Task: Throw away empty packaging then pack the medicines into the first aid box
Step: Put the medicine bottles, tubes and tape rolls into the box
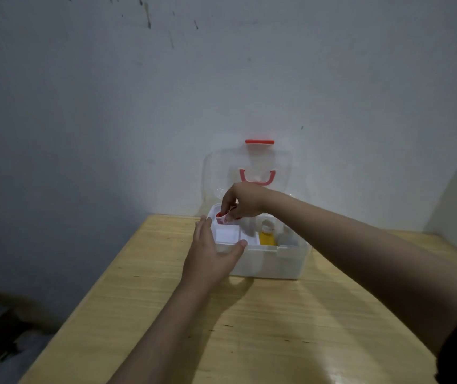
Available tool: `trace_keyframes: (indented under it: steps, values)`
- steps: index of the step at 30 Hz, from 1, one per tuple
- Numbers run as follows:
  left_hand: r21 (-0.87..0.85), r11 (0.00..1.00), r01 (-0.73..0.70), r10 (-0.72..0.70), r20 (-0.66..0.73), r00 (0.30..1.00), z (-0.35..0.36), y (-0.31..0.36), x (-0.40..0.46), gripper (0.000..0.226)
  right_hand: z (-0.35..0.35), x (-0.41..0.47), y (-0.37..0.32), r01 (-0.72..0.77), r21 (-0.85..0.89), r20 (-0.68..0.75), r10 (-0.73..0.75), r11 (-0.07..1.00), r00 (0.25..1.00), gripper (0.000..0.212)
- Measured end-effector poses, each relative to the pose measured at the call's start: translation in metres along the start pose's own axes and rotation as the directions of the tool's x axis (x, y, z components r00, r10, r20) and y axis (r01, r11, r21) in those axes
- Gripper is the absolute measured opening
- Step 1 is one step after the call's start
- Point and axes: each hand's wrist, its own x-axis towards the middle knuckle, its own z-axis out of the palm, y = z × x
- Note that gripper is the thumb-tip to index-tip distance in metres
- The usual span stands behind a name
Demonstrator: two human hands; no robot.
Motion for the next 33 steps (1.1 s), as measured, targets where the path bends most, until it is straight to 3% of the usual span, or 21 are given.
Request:
trace_keyframes:
  steps: [4,8,13,18,26,33]
  values:
    - [-0.011,1.0,-0.011,0.011,-0.003,1.0,0.0,-0.002,0.001,0.093,0.007,0.001,0.0,0.03,-0.028,0.015,-0.029,0.999,0.999,0.025]
    - [-0.01,1.0,-0.011,0.011,-0.008,1.0,0.001,-0.004,0.0,0.093,0.008,0.0,0.006,-0.018,0.042,-0.066,0.021,0.999,0.998,0.035]
    - [-0.001,1.0,-0.013,0.013,-0.012,1.0,0.002,-0.003,0.0,0.093,0.005,-0.002,0.015,-0.054,0.089,-0.175,0.069,0.995,0.982,0.018]
    - [-0.006,1.0,-0.025,0.025,-0.014,1.0,0.002,-0.004,0.0,0.092,0.007,-0.001,0.016,-0.03,0.053,-0.166,0.038,0.998,0.985,0.02]
    - [-0.007,1.0,-0.019,0.019,-0.016,1.0,0.001,-0.006,0.0,0.092,-0.022,-0.034,0.029,0.041,0.016,-0.425,-0.03,0.999,0.905,0.023]
    - [-0.003,0.999,-0.037,0.037,-0.026,0.999,-0.002,-0.002,-0.004,0.092,-0.035,-0.082,0.081,-0.095,0.074,-0.463,0.118,0.993,0.878,0.018]
